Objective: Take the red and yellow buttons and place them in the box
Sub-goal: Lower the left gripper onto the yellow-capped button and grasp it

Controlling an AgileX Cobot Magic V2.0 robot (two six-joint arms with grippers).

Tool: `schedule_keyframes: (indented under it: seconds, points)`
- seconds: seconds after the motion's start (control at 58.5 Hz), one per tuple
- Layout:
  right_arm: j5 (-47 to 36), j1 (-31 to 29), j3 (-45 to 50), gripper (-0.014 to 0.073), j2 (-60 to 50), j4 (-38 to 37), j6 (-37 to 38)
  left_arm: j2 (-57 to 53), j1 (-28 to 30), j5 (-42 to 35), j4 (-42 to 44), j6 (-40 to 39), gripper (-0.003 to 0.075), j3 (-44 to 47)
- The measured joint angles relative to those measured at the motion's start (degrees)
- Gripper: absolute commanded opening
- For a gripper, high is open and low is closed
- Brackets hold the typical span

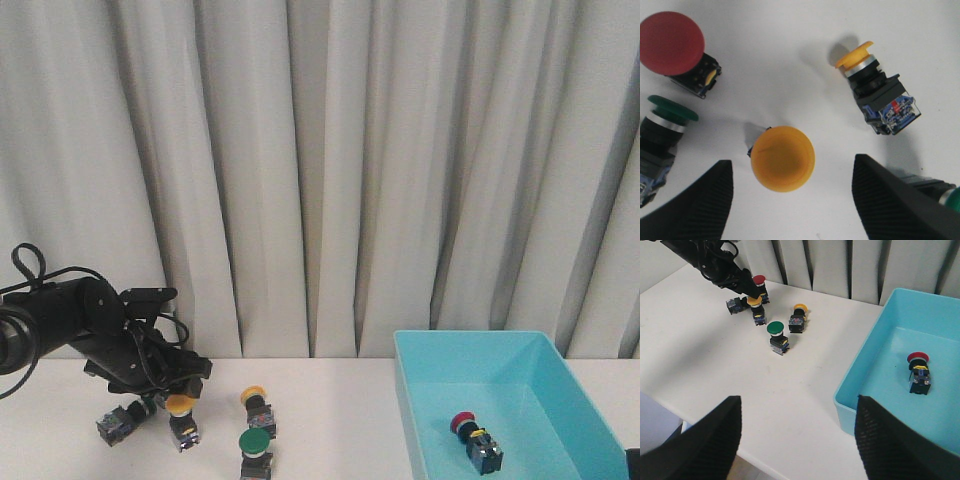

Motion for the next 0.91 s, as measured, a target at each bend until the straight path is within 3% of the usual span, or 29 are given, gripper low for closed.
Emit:
schedule_keyframes:
  seconds: [0.905]
  points:
    - [0.0,0.0,0.0,0.0466,0.0,0.0,0.0,3.4,0.0,-2.5,0.0,-0.5,0.0487,-0.2]
